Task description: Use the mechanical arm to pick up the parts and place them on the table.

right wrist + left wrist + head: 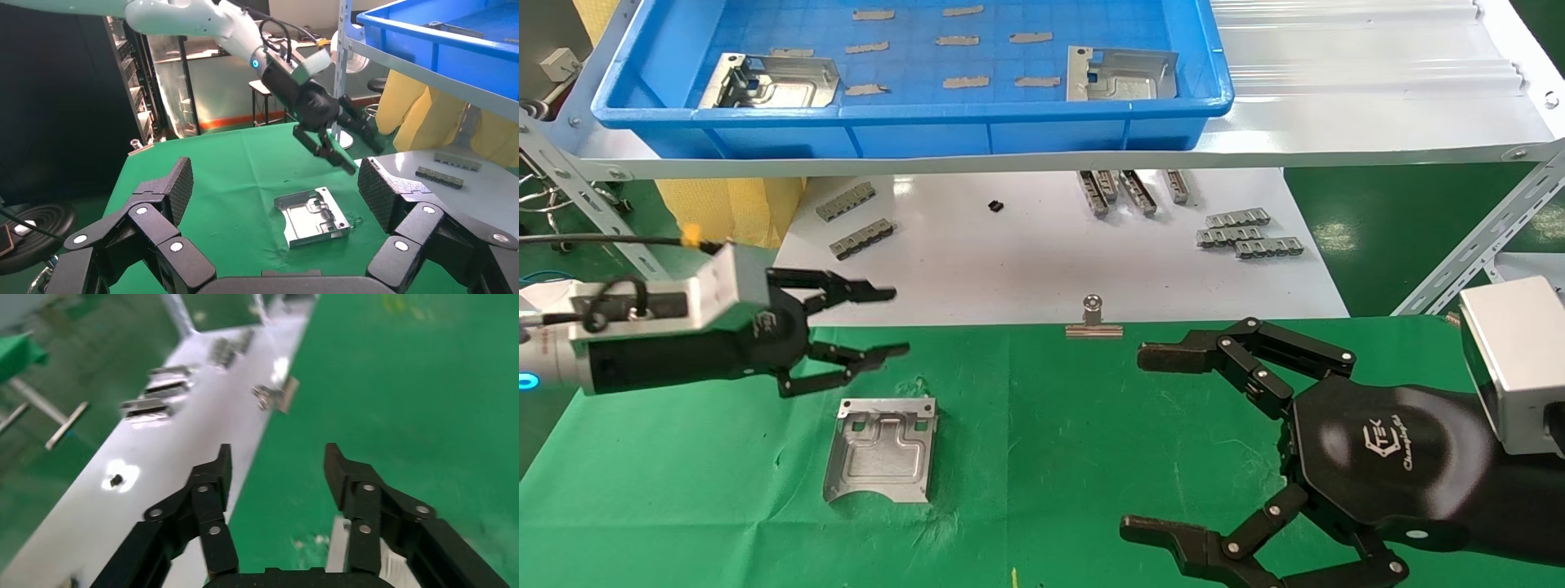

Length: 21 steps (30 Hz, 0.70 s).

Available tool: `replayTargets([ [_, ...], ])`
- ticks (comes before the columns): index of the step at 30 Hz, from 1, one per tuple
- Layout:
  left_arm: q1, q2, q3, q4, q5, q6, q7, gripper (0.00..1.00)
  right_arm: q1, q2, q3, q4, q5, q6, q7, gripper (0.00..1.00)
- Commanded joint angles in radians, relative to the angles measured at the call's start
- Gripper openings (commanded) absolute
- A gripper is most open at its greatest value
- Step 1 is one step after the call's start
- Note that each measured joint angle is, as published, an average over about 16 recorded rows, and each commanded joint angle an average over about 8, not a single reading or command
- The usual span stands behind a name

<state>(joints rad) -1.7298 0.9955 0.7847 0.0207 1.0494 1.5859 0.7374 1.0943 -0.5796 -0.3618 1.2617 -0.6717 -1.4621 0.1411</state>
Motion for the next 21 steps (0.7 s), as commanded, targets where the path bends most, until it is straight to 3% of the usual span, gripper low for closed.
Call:
replayTargets([
  [1,0.01,-0.009,-0.022,0.004,-0.031,0.005,-0.039,1.0,0.0,0.0,0.0,0.0,0.0,0.0,0.0,1.0],
  [12,0.025,-0.017,-0.033,-0.02,-0.039,0.003,-0.054,1.0,0.0,0.0,0.0,0.0,0.0,0.0,0.0,1.0],
  [21,0.111,-0.067,-0.098,-0.194,-0.078,-0.01,-0.172,1.0,0.0,0.0,0.0,0.0,0.0,0.0,0.0,1.0],
])
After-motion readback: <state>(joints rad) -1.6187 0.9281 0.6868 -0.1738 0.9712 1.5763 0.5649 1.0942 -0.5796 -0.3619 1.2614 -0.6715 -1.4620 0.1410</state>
